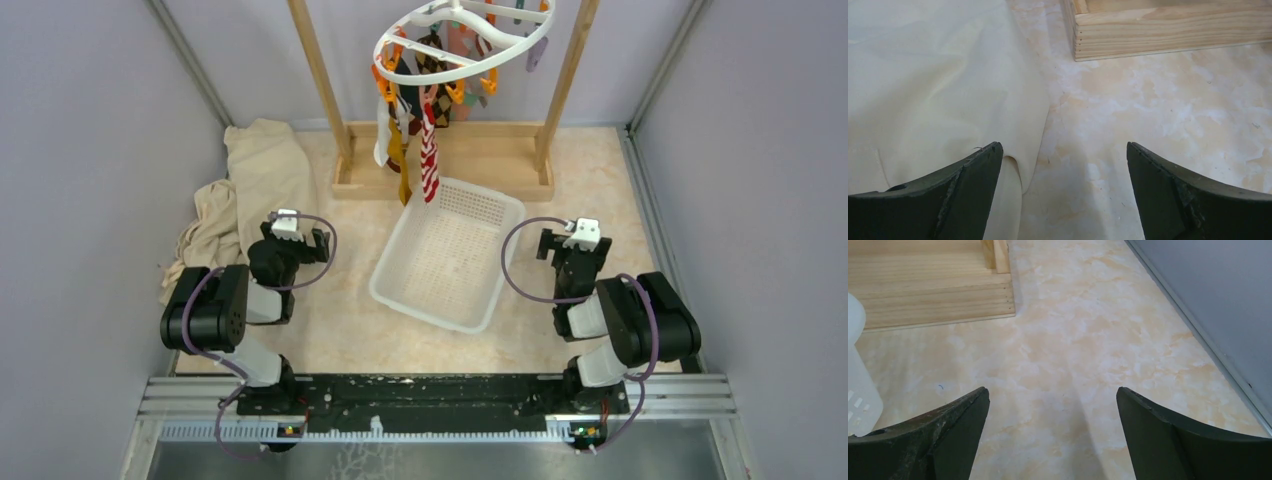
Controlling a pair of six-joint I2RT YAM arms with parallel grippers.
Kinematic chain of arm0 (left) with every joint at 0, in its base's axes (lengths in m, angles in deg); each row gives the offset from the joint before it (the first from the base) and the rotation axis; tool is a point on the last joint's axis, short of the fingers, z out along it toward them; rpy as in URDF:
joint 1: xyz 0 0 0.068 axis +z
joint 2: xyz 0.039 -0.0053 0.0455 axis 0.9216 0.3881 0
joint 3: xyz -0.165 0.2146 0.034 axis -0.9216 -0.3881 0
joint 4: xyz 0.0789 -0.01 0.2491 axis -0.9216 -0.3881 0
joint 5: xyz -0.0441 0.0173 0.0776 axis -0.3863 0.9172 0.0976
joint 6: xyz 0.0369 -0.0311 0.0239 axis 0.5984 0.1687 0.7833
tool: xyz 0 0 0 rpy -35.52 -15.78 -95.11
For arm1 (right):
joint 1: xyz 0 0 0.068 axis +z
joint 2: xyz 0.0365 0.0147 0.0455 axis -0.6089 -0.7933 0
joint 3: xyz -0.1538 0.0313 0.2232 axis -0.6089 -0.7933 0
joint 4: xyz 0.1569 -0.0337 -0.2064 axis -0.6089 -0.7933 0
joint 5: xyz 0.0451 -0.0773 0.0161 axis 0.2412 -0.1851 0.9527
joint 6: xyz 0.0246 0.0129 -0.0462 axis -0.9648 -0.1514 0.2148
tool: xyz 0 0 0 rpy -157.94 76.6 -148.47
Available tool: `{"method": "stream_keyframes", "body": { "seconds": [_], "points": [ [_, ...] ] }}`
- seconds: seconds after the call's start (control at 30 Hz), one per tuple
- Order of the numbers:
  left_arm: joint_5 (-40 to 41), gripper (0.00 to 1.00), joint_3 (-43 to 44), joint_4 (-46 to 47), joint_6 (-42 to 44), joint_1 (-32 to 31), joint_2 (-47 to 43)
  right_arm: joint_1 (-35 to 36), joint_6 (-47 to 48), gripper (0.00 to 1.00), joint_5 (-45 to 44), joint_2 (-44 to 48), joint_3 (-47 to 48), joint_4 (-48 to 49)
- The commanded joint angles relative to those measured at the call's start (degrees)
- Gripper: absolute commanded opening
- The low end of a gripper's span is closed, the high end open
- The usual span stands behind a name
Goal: Remove the socks clipped to the hanger
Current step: Move the bin to the center of the board.
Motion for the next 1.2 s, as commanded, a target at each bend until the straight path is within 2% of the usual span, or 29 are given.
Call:
{"method": "stream_keyframes", "body": {
  "seconds": [0.0,1.17],
  "points": [
    [-1.0,0.99,0.2,2.7,0.4,-0.1,-0.4,-0.7,-0.5,0.99,1.0,1.4,1.4,2.6],
    [-1.2,0.99,0.1,2.6,0.4,-0.1,-0.6,-0.7,-0.6,0.99,1.0,1.6,1.1,3.0]
  ]
}}
